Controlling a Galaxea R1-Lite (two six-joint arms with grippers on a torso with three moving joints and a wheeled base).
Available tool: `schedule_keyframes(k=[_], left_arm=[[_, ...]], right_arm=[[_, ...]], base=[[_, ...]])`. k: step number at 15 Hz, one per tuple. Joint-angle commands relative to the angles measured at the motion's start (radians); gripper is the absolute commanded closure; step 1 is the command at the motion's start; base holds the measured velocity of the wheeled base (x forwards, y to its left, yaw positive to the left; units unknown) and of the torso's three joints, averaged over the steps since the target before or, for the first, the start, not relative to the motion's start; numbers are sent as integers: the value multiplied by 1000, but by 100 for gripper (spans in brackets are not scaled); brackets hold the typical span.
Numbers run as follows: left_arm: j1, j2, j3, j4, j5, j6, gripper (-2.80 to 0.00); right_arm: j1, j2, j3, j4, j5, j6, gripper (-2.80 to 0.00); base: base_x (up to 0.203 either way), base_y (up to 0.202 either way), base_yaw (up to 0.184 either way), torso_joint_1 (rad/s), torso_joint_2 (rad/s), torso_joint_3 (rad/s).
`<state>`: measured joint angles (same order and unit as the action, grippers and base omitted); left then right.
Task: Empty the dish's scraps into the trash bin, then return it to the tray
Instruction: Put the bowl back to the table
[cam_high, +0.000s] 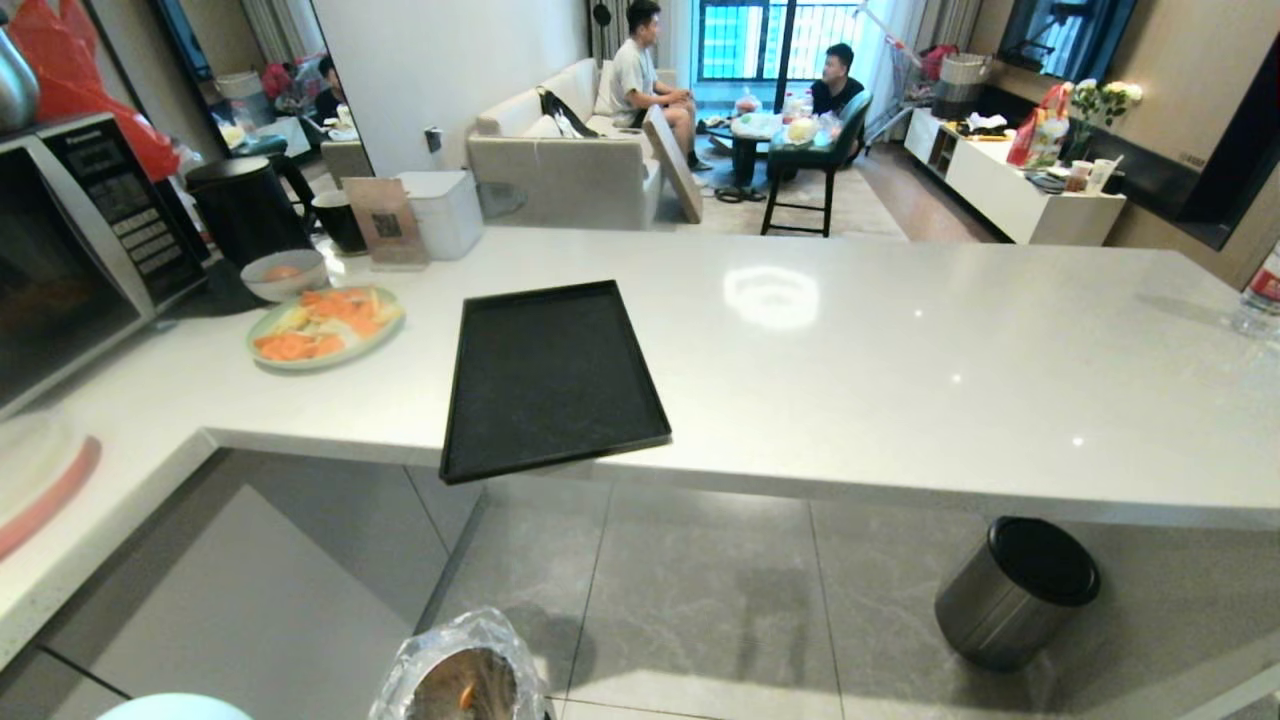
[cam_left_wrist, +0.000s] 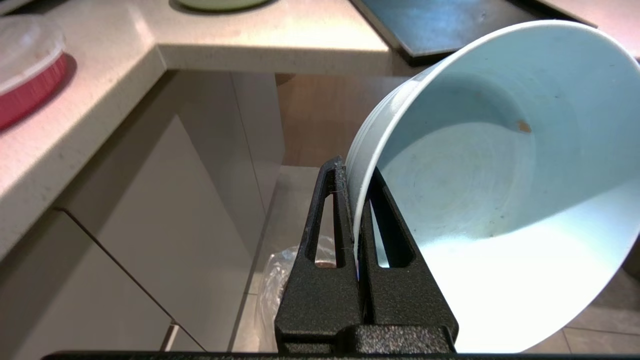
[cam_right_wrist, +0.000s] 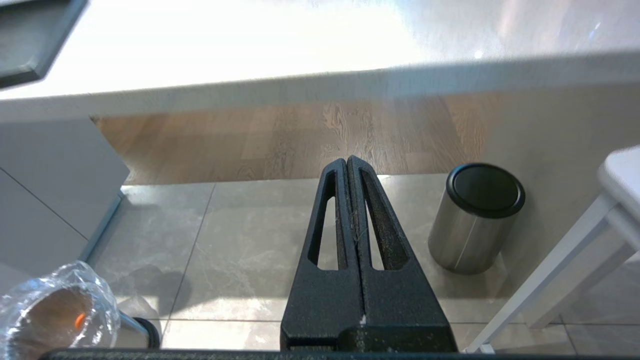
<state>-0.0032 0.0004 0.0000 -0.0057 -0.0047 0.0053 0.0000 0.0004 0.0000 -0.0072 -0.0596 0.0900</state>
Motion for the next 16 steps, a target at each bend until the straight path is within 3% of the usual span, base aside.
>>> schedule_keyframes(k=[1,8,16], left_arm=[[0,0,0,1,0,1,0],[0,1,0,0,0,1,0],[0,1,0,0,0,-1,0]], right_arm=[[0,0,0,0,0,1,0],[0,0,0,0,-2,7,0],[0,0,0,0,-2,7,0]], base=[[0,0,0,220,-586,-373],[0,0,0,188,-477,-286],[0,0,0,9,-11,-5]])
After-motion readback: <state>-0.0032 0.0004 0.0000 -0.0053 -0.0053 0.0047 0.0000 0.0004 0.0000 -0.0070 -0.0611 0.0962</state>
